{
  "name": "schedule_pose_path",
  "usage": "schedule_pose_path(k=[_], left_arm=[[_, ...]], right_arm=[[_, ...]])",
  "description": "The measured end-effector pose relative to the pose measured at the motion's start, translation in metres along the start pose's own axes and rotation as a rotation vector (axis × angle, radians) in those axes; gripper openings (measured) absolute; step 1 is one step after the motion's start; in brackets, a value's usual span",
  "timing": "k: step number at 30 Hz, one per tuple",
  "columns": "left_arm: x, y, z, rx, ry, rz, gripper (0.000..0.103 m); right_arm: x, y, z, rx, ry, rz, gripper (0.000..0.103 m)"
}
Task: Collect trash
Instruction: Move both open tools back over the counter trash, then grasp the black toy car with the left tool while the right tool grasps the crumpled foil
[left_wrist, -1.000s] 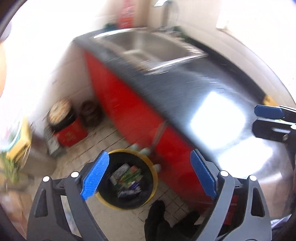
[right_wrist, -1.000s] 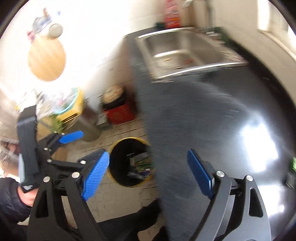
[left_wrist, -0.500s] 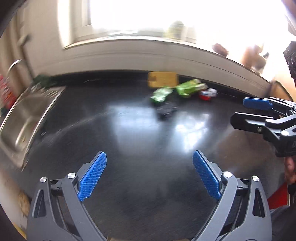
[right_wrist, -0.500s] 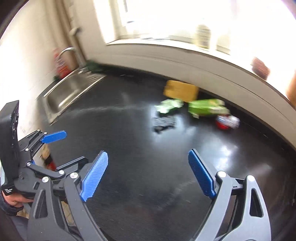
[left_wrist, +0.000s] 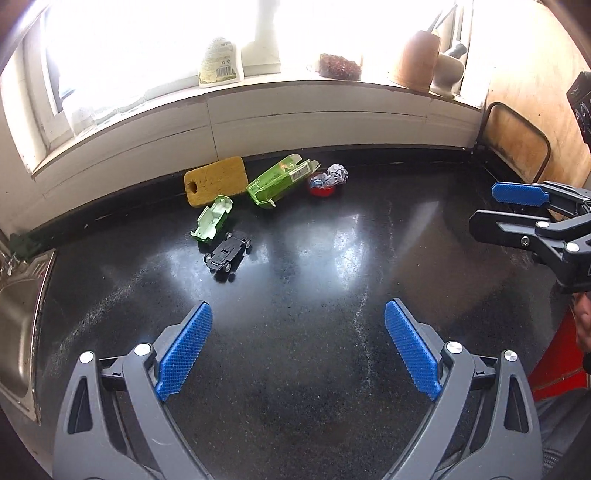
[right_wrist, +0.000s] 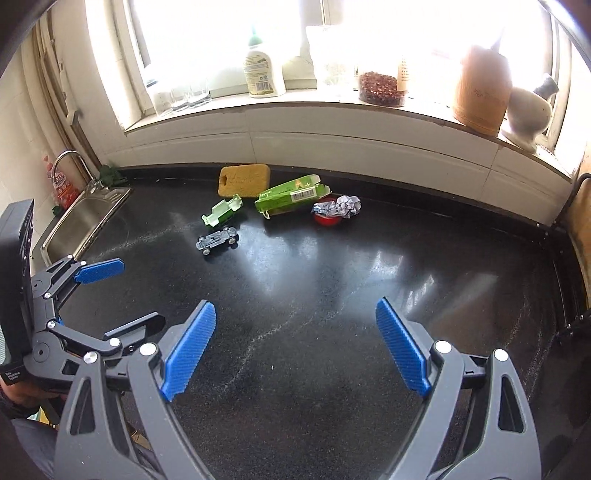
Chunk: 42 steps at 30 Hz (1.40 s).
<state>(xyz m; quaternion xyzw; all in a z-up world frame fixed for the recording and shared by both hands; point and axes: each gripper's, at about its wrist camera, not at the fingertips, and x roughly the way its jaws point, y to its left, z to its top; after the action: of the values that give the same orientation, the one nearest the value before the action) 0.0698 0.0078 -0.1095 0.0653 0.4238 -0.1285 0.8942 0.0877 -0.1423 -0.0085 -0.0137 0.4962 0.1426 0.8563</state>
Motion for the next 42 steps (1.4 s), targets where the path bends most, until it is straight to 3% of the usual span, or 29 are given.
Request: schedule_pose_path(k=[11,23,27,31,33,34,36,37,39,42], left_arm=[[0.043,0.031,0.015,-0.005,0.030,0.050,0.092],[0.159,0.085,0.037,0.045,0.140,0.069,0.088],[0.182,0.094,0.035,0.011,0.182,0.044,0.083],[0.185,0.093,0.036,-0.012,0.152,0.034,0.081],[0.185,0.091,0.037,-0.016,0.145,0.037,0.077],[0.185,0.090,0.038,-0.016,0.143,0.036,0.075],[0.184,0.086,0.039,-0.007,0.137,0.035,0.061],[0.184,0.084,0.040,-0.003,0.137,0.032,0.056],[0.182,0.078,0.041,0.009,0.141,0.033,0.036],[0.177,0.075,0.041,-0.007,0.153,0.019,0.035]], right_arm=[[0.044,-0.010,0.029,-0.008,0.042,0.026,0.086],[0.149,-0.052,0.084,0.064,0.146,0.002,0.085],[0.198,-0.065,0.103,0.054,0.192,-0.014,0.075],[0.233,-0.075,0.116,0.057,0.218,-0.018,0.070],[0.248,-0.077,0.120,0.046,0.236,-0.014,0.065],[0.252,-0.077,0.120,0.039,0.245,-0.014,0.055],[0.260,-0.077,0.119,0.028,0.266,0.001,0.039],[0.259,-0.076,0.118,0.020,0.260,-0.001,0.036],[0.256,-0.073,0.117,0.004,0.248,-0.004,0.033],[0.241,-0.070,0.115,0.004,0.220,0.003,0.032]])
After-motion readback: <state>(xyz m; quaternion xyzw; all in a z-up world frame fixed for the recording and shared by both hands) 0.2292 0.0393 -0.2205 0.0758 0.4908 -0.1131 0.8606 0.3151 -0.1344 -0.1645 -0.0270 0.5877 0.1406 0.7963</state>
